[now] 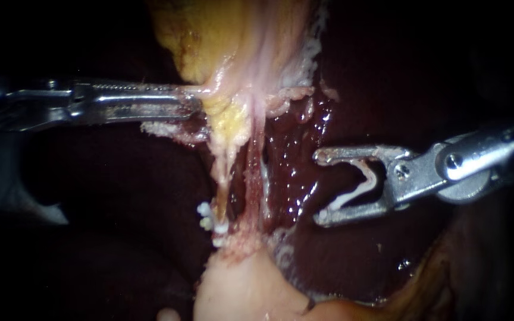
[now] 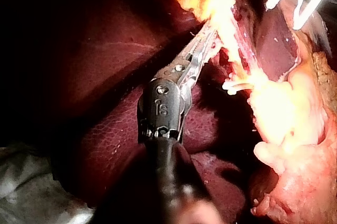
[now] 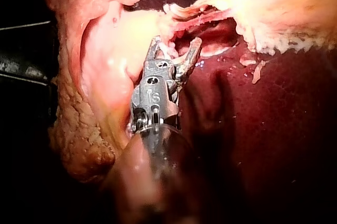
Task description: Clipping third clip left tube
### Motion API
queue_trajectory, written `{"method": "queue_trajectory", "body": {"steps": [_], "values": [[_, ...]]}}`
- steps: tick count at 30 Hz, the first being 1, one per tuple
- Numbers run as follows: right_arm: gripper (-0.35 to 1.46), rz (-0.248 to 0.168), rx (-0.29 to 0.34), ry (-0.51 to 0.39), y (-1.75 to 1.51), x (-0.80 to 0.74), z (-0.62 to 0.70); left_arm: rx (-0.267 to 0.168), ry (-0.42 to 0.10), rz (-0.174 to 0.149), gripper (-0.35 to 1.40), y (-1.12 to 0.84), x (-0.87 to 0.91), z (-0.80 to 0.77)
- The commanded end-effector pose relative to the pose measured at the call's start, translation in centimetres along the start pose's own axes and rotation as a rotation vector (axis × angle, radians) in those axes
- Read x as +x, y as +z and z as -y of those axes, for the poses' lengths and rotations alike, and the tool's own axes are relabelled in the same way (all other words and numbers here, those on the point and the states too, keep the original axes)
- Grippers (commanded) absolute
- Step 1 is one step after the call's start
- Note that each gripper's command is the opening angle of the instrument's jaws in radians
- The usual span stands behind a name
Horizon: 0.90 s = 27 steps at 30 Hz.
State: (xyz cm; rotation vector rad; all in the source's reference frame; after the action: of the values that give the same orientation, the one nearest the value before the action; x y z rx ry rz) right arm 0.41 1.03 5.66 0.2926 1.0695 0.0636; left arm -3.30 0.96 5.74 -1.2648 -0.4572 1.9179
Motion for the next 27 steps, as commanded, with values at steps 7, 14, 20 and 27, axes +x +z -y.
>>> {"method": "queue_trajectory", "body": {"steps": [7,14,20,27], "values": [[0.5,0.0,0.0,0.0,0.0,0.0,0.0,0.001,-0.021,-0.011,-0.35,-0.4,0.38,0.12],[0.5,0.0,0.0,0.0,-0.01,-0.01,0.0,0.015,-0.043,-0.054,-0.35,-0.88,0.7,0.1],[0.5,0.001,-0.003,0.0,0.01,0.01,0.01,0.016,-0.044,-0.057,-0.35,-0.88,0.71,0.08],[0.5,-0.016,0.022,0.001,0.18,0.15,0.1,0.016,-0.044,-0.057,-0.35,-0.89,0.7,0.08]]}}
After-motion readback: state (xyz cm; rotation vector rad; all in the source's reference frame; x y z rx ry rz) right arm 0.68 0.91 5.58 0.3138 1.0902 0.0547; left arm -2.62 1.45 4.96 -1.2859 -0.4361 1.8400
